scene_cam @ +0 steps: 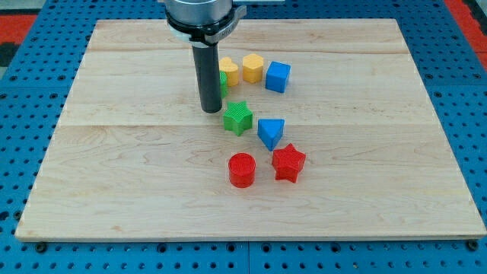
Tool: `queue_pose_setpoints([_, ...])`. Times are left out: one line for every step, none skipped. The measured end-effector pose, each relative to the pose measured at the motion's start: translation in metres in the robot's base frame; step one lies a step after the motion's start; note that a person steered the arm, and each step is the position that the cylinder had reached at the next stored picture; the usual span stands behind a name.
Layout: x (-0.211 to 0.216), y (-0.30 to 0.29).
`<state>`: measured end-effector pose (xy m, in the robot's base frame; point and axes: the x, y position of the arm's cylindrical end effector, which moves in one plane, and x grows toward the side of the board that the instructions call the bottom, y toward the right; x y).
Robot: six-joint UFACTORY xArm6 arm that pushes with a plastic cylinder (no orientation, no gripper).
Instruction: Move the red star close to the red circle
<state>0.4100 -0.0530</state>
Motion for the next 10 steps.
queue_pose_setpoints([0.000,0.000])
queue_pose_setpoints([-0.014,-0.006])
queue_pose_setpoints([-0.014,-0.008])
queue_pose_setpoints([-0.014,-0.011])
queue_pose_setpoints([0.011,0.003])
queue_pose_setpoints([0.016,0.032])
queue_pose_setpoints([0.016,0.032])
queue_pose_setpoints([-0.022,0.030])
queue_pose_setpoints([-0.024,0.030])
queue_pose_setpoints([-0.024,0.028])
